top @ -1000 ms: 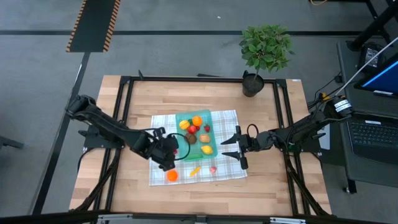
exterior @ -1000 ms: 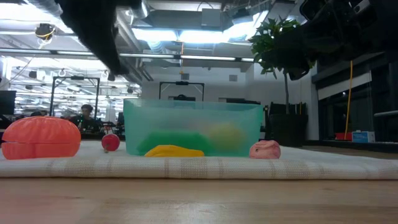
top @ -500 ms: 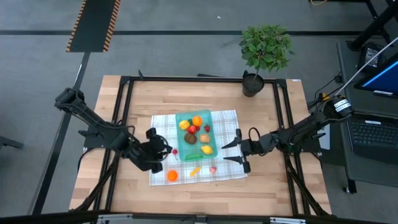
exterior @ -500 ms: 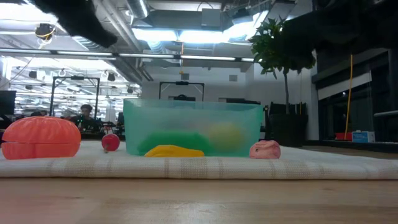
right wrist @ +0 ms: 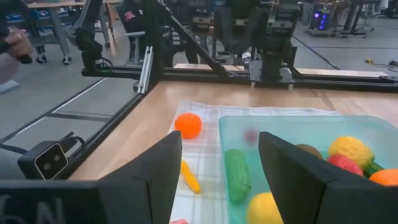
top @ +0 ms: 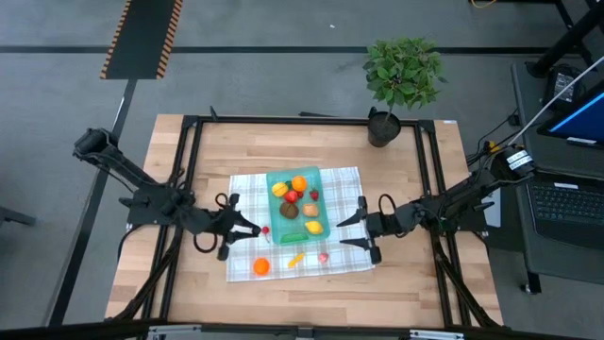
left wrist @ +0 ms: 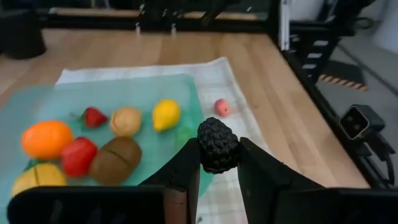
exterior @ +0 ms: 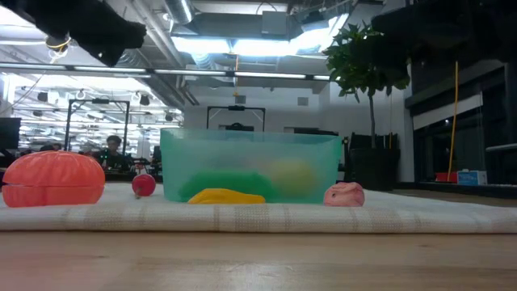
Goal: Pick and placing Produce into tupperware
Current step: Put the black raspberry into the blue bin
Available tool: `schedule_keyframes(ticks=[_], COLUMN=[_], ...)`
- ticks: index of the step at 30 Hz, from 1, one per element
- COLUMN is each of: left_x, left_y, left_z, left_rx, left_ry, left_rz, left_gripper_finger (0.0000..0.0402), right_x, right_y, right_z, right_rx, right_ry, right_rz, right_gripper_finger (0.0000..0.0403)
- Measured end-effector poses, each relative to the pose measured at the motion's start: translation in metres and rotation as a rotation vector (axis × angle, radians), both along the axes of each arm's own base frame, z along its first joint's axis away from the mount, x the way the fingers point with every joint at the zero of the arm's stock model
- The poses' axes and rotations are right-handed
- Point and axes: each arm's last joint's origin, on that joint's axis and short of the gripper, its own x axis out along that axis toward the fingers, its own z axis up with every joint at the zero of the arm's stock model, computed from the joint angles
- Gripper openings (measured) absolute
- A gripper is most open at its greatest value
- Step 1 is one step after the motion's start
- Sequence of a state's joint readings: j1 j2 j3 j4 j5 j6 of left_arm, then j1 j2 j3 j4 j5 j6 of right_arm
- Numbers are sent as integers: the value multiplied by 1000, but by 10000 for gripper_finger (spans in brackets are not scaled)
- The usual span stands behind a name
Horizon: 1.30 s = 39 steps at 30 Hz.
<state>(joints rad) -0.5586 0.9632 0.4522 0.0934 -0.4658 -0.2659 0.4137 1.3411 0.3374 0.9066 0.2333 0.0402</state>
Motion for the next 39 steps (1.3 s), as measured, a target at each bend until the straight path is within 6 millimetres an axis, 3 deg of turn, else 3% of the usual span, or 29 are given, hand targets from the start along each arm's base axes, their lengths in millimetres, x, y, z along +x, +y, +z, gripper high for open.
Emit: schedule_keyframes(ticks=[11,28,32,39], left_x=[0,10,11,22], left_y=[22,49,55,68], left_z=[-16,-18,-18,-25], left_rx=[11,18,-7,-32], left_ry=[-158,-148,-146,-93], left_rz=[-127,99,113,130], left_gripper_finger=[78,78,78,77], right_x=[0,1,1,1], right_y=[0,-3,-6,-7], right_z=[1,1,-1,0], right_rx=[3,2,-64,-147], right_ry=[-8,-9,-5,-12], right_rz=[0,-68,-164,-164], right_gripper_finger=[216,216,216,216])
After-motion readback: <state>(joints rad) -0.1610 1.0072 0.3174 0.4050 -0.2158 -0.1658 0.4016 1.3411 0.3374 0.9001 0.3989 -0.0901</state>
